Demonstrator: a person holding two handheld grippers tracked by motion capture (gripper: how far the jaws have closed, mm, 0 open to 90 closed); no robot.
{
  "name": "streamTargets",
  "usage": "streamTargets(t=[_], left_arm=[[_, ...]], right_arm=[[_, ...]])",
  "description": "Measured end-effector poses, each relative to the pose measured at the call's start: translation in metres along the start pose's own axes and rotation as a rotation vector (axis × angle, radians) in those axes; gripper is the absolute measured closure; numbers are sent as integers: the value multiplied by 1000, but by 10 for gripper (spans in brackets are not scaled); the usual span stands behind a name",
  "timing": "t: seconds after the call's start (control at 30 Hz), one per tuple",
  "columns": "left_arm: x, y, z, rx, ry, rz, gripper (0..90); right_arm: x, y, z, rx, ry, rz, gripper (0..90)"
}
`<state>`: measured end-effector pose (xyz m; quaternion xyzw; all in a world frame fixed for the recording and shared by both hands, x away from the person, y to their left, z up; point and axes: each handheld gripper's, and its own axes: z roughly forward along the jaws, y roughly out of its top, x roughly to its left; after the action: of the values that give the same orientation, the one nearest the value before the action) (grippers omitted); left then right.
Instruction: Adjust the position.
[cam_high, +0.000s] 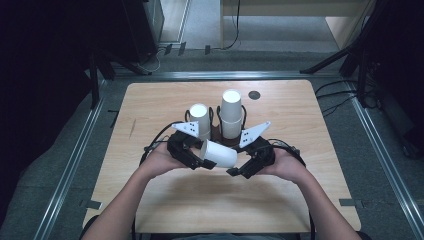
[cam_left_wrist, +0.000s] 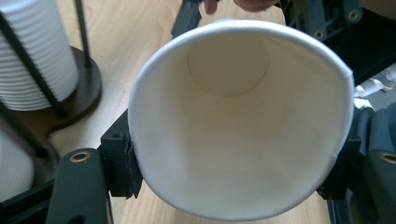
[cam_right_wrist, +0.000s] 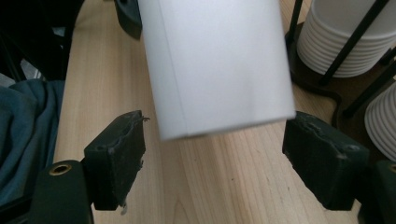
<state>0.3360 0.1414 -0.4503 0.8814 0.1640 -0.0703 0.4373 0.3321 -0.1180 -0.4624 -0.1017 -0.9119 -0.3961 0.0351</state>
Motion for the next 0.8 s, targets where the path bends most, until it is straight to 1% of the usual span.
streamTargets(t=[0.03,0.1,0.13,0.2,0.27,0.4,0.43,0.5,0.53,0.6,0.67,0.77,0.8], left_arm=[[0,1,-1,8,7,1,272],[-1,3,-4,33,23,10,271],[-1,4,-5,40,30,13,271],[-1,6,-7,55,52,18,271],[0,9,-9,70,64,16,270],[0,14,-11,105,92,28,270],[0,15,-11,114,92,26,270],[1,17,-11,132,100,36,270],[1,17,-11,132,100,36,270],[0,20,-10,165,122,44,270],[0,21,-9,188,130,53,270],[1,24,-8,206,140,57,270],[2,25,-8,210,141,51,270]], right_arm=[[-1,-1,1,7,-7,-3,213],[-1,-2,2,20,-11,5,212],[-2,-2,2,19,-18,0,213],[-3,-2,2,23,-22,12,213],[-4,-3,2,25,-25,19,212],[-5,-4,3,36,-34,16,213],[-5,-4,3,38,-36,15,212],[-5,-4,4,45,-39,12,213],[-5,-4,5,46,-43,12,213],[-6,-5,6,51,-44,12,213],[-6,-5,6,51,-51,13,213],[-7,-5,6,49,-60,17,213],[-7,-5,6,49,-61,17,213]])
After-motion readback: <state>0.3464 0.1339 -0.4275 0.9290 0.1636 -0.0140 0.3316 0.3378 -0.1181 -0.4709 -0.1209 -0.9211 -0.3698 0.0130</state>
